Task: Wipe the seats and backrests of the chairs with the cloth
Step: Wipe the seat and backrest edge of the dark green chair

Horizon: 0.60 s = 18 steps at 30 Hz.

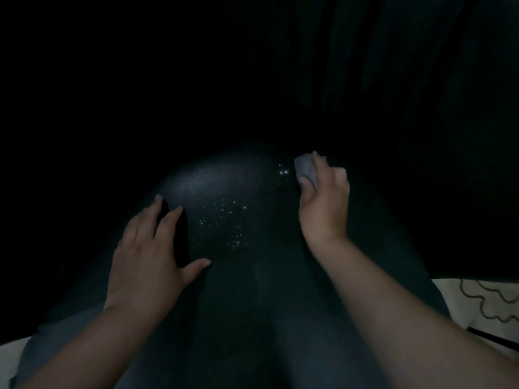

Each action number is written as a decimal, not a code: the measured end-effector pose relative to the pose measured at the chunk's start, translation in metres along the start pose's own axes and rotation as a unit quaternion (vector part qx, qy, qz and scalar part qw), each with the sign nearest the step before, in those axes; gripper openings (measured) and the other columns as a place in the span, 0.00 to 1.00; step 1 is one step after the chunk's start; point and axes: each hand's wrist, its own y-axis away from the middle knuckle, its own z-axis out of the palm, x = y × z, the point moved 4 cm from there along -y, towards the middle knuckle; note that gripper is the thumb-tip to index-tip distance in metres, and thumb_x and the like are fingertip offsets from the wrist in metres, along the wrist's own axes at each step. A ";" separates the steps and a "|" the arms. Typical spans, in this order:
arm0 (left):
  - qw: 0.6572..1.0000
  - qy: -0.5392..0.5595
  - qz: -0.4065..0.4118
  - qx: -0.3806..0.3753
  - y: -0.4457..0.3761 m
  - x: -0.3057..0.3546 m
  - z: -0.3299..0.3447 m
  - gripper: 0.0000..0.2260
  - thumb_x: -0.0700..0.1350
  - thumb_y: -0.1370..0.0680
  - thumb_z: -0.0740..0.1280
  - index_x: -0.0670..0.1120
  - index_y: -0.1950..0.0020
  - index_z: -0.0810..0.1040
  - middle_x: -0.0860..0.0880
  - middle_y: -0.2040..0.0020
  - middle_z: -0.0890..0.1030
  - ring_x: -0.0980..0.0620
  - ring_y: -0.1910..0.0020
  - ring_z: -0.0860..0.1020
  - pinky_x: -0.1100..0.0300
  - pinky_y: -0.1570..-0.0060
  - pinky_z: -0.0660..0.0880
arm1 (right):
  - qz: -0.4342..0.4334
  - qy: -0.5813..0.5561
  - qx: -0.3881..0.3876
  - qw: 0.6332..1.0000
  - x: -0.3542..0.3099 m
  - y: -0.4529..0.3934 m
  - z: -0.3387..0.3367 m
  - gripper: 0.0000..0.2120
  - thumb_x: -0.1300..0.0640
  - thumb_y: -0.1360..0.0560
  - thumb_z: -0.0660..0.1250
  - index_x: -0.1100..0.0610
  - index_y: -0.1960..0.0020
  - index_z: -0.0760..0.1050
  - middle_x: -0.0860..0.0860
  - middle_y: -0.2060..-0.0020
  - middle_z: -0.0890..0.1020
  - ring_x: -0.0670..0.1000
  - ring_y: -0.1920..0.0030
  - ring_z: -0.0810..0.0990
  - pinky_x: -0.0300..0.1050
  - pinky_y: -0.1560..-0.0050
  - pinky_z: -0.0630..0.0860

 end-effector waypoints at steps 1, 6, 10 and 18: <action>1.000 0.004 -0.003 0.001 -0.003 0.000 0.001 0.45 0.60 0.37 0.78 0.45 0.26 0.67 0.43 0.23 0.61 0.40 0.26 0.61 0.41 0.30 0.65 | 0.008 0.021 -0.006 1.000 0.000 -0.005 0.003 0.22 0.56 0.22 0.64 0.53 0.29 0.67 0.57 0.44 0.72 0.56 0.44 0.71 0.49 0.41 0.71; 1.000 0.009 -0.009 -0.001 -0.007 -0.002 0.005 0.46 0.62 0.37 0.77 0.45 0.25 0.66 0.43 0.22 0.61 0.41 0.25 0.60 0.41 0.30 0.64 | -0.037 0.002 0.004 0.999 -0.008 0.003 0.011 0.19 0.57 0.23 0.66 0.53 0.32 0.71 0.55 0.45 0.72 0.50 0.46 0.70 0.45 0.42 0.70; 1.000 0.007 -0.013 0.001 -0.010 -0.007 0.004 0.49 0.63 0.39 0.77 0.44 0.24 0.65 0.43 0.22 0.60 0.41 0.25 0.60 0.42 0.29 0.63 | 0.042 0.020 0.036 0.998 0.005 -0.032 -0.001 0.21 0.60 0.20 0.61 0.56 0.28 0.67 0.59 0.43 0.72 0.55 0.43 0.72 0.44 0.37 0.68; 1.000 0.001 -0.010 -0.003 -0.014 -0.010 0.005 0.51 0.65 0.40 0.76 0.45 0.23 0.63 0.42 0.22 0.60 0.41 0.25 0.60 0.43 0.29 0.63 | -0.007 -0.096 -0.038 0.995 -0.020 -0.032 0.020 0.17 0.63 0.21 0.63 0.60 0.32 0.72 0.50 0.51 0.77 0.48 0.49 0.75 0.44 0.45 0.71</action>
